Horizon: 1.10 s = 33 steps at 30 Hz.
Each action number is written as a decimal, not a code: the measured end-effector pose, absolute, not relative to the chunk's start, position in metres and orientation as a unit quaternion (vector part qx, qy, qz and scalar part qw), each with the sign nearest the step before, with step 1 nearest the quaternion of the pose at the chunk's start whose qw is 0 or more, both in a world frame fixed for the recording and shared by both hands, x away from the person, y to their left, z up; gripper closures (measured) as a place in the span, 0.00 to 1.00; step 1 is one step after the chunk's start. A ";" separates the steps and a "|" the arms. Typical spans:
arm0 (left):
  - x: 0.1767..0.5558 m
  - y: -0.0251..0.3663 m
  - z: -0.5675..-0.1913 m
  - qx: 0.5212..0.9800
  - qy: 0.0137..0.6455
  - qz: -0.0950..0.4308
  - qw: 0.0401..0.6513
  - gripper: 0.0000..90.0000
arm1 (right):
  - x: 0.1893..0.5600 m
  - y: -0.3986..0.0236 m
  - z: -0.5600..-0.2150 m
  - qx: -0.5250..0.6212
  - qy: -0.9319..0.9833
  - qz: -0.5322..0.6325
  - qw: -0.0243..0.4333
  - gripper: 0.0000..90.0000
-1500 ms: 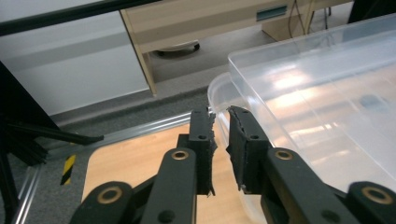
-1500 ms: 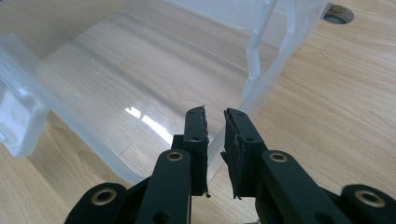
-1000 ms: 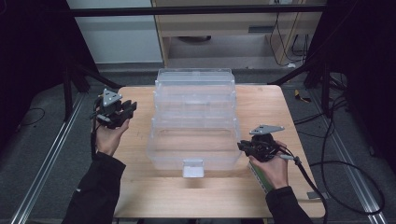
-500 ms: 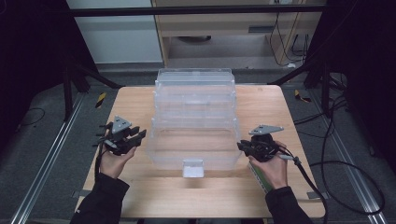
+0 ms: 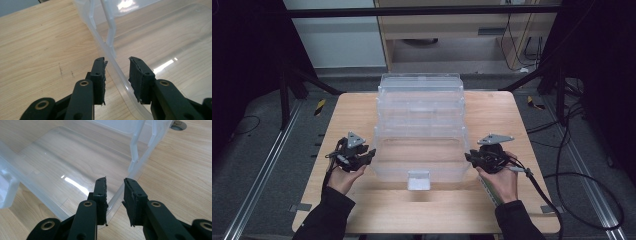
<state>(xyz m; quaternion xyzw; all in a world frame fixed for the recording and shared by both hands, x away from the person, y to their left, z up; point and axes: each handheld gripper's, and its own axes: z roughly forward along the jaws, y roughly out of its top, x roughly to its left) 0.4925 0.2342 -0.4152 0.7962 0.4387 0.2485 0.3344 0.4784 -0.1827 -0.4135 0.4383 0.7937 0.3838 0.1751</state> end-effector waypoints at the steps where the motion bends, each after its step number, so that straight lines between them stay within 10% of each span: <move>1: 0.493 0.234 -0.416 0.796 0.439 0.248 0.334 0.72 | 0.478 -0.183 -0.414 0.438 0.794 0.384 0.175 0.80; 33: 0.480 0.224 -0.425 0.803 0.439 0.250 0.317 0.73 | 0.474 -0.183 -0.413 0.447 0.793 0.374 0.179 0.81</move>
